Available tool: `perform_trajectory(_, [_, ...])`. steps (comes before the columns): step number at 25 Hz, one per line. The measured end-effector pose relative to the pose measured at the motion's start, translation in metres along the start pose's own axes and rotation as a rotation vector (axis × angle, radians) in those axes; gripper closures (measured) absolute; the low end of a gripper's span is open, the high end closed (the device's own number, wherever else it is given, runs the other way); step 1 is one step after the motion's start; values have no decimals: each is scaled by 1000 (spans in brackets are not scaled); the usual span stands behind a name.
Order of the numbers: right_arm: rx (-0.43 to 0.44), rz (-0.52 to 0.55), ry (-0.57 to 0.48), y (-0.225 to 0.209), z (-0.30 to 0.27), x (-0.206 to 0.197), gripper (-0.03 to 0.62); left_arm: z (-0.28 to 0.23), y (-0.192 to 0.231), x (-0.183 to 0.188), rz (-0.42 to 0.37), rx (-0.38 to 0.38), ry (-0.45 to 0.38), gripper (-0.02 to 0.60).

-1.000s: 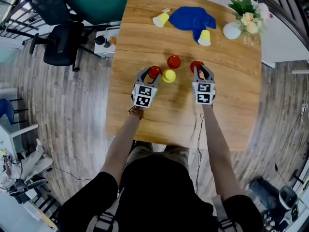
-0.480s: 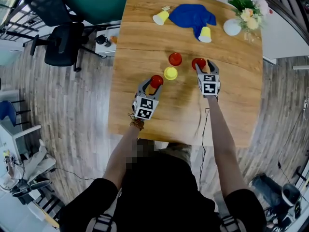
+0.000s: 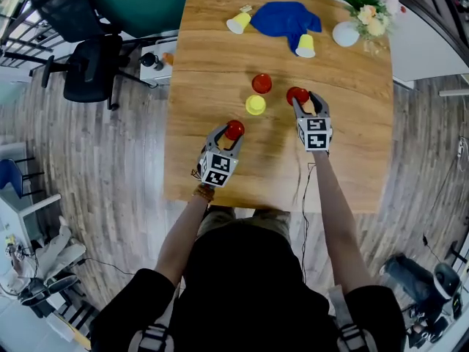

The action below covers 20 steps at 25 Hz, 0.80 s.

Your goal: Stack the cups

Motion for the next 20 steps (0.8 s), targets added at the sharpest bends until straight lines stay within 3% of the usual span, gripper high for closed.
perform_trajectory(10, [87,20,-17,104,80,-19,362,16,-8,-14,-19,-51,-2,356])
perform_trajectory(16, [78,29,-3,118,87,-29,364,17,-12,-20,-32,-80,9,356])
perform_trajectory(20, [65,18,6,117,93,-35,363,23,-18,-19,-31,-143,12,351])
Point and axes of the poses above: the fingertips, and each gripper's own axes: z backward along the fingers, y to its left, x out of its top, the point moved 2 cm from there along z, backward along the fingers, and after that the axes turned 10 degrees about z, right-handed, at the moved point
